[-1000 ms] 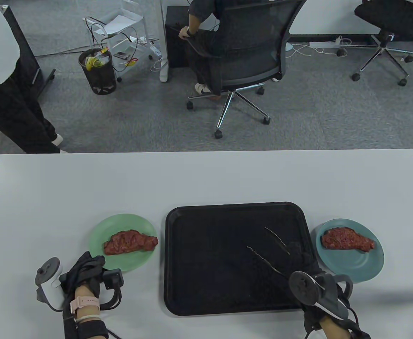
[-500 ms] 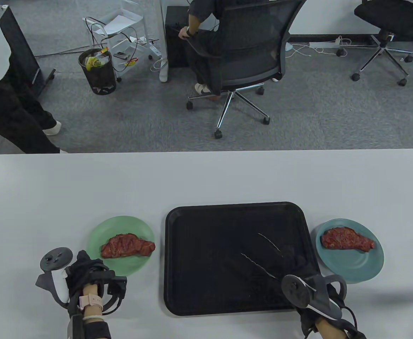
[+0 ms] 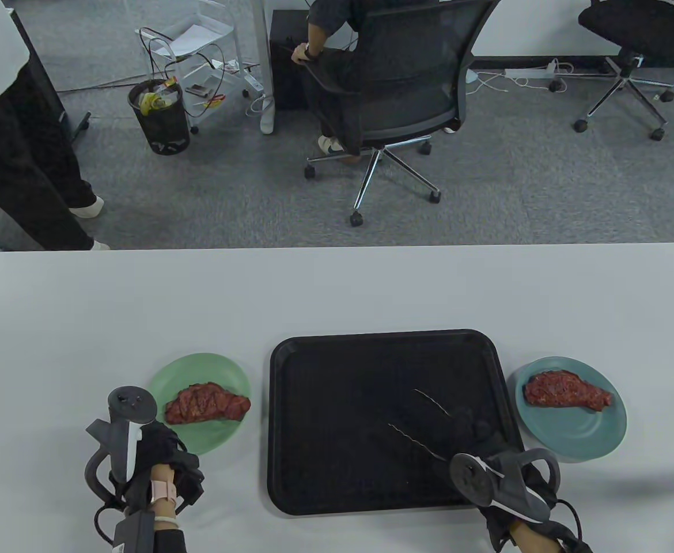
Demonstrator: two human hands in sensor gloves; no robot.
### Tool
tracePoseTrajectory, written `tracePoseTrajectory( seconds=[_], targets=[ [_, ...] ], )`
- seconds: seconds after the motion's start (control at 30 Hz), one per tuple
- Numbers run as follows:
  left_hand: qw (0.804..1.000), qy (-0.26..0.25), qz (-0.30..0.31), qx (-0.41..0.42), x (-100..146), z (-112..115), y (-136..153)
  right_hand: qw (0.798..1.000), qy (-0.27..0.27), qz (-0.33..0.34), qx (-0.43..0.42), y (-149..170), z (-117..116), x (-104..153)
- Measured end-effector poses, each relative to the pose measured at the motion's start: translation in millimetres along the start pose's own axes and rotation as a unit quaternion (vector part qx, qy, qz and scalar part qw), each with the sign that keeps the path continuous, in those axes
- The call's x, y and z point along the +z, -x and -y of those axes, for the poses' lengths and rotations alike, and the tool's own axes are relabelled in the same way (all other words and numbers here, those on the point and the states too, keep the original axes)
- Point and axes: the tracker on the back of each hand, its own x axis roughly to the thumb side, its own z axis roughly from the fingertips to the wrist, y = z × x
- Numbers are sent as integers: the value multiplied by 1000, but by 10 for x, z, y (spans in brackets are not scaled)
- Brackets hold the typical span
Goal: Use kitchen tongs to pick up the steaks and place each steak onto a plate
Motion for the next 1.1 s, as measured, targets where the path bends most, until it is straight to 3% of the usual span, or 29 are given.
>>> tracePoseTrajectory(
  seconds=[0.2, 0.33, 0.43, 0.53, 0.7, 0.87, 1.1],
  targets=[
    [994, -29, 96, 39, 318, -74, -236, 1000, 6, 13, -5, -43, 34, 8],
    [970, -28, 186, 154, 614, -25, -441, 1000, 9, 21, -12, -67, 53, 16],
    [942, -2, 238, 238, 840, 79, -609, 999, 11, 28, -15, -77, 66, 24],
    [923, 8, 260, 283, 1067, 180, -760, 999, 10, 34, -19, -79, 74, 32],
    [908, 25, 258, 329, 1268, 403, -913, 999, 1, 38, -31, -73, 53, 35],
    [902, 75, 252, 344, 1264, 605, -939, 998, -3, 41, -39, -66, 37, 33],
    [899, 72, 253, 350, 1232, 640, -872, 999, -16, 5, -48, -30, -45, 7]
  ],
)
